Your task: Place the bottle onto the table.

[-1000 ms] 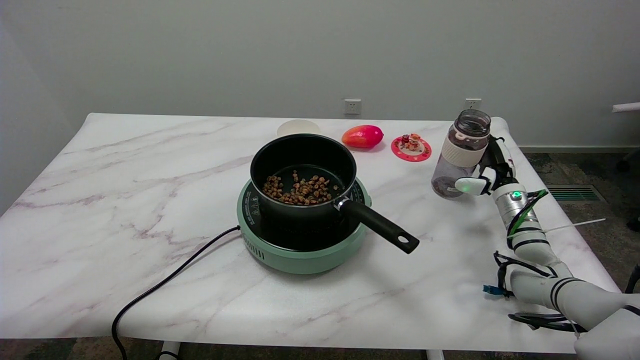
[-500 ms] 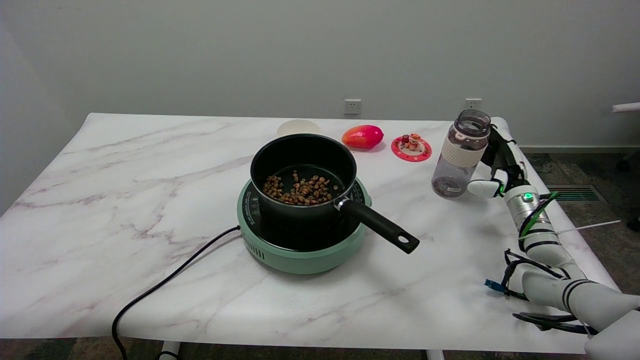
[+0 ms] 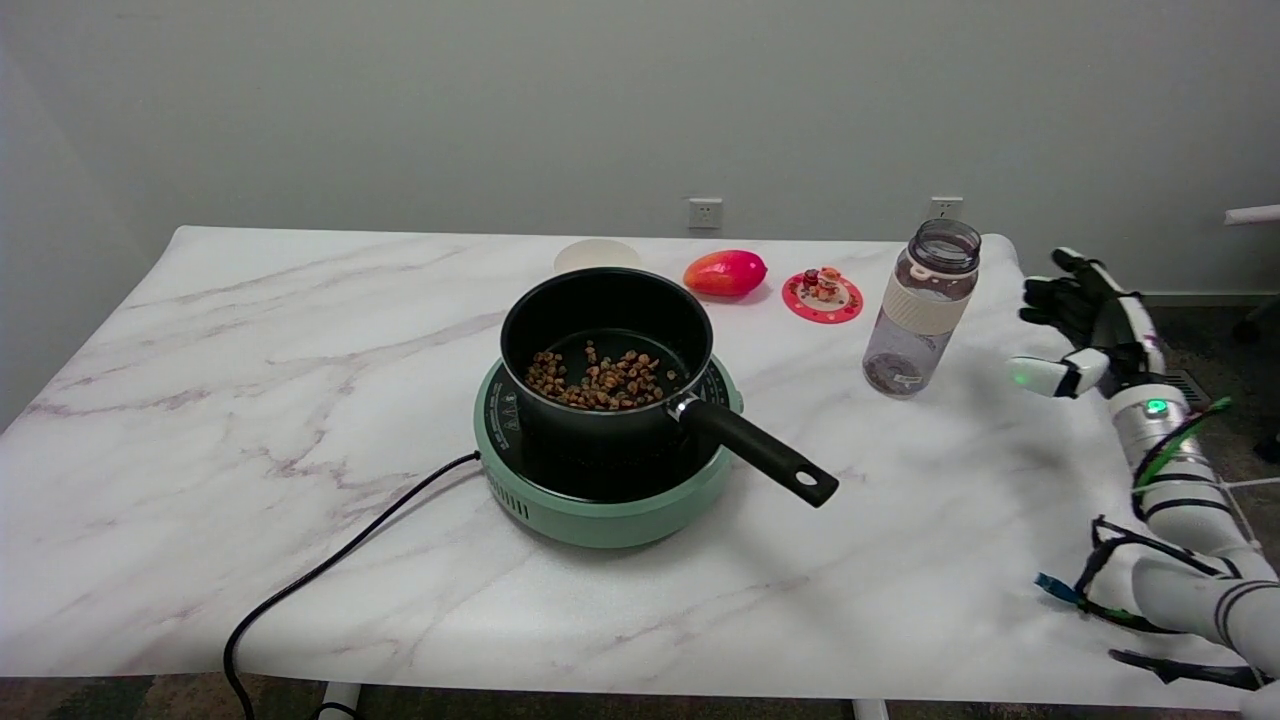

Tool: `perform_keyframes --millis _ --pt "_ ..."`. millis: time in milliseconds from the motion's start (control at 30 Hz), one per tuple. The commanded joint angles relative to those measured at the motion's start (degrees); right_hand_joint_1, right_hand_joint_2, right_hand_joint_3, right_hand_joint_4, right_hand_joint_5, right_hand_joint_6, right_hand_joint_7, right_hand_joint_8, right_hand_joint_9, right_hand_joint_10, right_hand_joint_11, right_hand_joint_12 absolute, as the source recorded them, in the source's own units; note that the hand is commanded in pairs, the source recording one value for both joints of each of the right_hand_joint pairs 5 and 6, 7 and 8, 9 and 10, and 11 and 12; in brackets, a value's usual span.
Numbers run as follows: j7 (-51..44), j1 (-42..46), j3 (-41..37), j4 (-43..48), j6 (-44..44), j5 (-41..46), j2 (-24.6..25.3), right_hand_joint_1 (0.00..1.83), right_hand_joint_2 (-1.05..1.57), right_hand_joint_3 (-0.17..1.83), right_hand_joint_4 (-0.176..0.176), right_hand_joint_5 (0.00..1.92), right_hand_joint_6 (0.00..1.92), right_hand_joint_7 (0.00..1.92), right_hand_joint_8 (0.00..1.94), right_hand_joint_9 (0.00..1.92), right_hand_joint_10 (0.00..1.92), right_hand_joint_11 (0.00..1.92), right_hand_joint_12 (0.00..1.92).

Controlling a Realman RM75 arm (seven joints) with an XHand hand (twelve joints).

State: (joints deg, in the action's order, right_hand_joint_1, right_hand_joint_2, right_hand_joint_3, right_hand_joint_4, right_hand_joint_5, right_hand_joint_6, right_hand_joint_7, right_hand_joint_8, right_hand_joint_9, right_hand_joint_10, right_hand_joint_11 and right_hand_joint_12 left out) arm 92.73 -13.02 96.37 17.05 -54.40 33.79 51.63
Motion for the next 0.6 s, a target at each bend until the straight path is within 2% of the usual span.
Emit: perform_keyframes --millis 33,233,267,600 --pt "-10.5 13.6 -18.8 7.7 -0.9 -0.4 -7.7 1.34 -0.61 0.97 0.000 0.21 0.21 0.60 0.60 0.55 0.55 0.65 0.65" --pt "-17.4 14.5 -20.7 7.8 -3.9 -0.4 -11.0 1.35 -0.54 0.97 0.000 0.20 0.20 0.66 0.66 0.56 0.56 0.66 0.66" --pt "-18.3 14.5 -20.7 7.8 -4.0 -0.4 -11.2 1.36 -0.52 1.02 0.000 0.19 0.19 0.67 0.67 0.56 0.56 0.66 0.66" --pt "-31.4 15.0 -19.3 9.7 -3.6 -1.3 -11.6 1.36 -0.48 1.09 0.000 0.17 0.17 0.73 0.73 0.54 0.54 0.65 0.65"
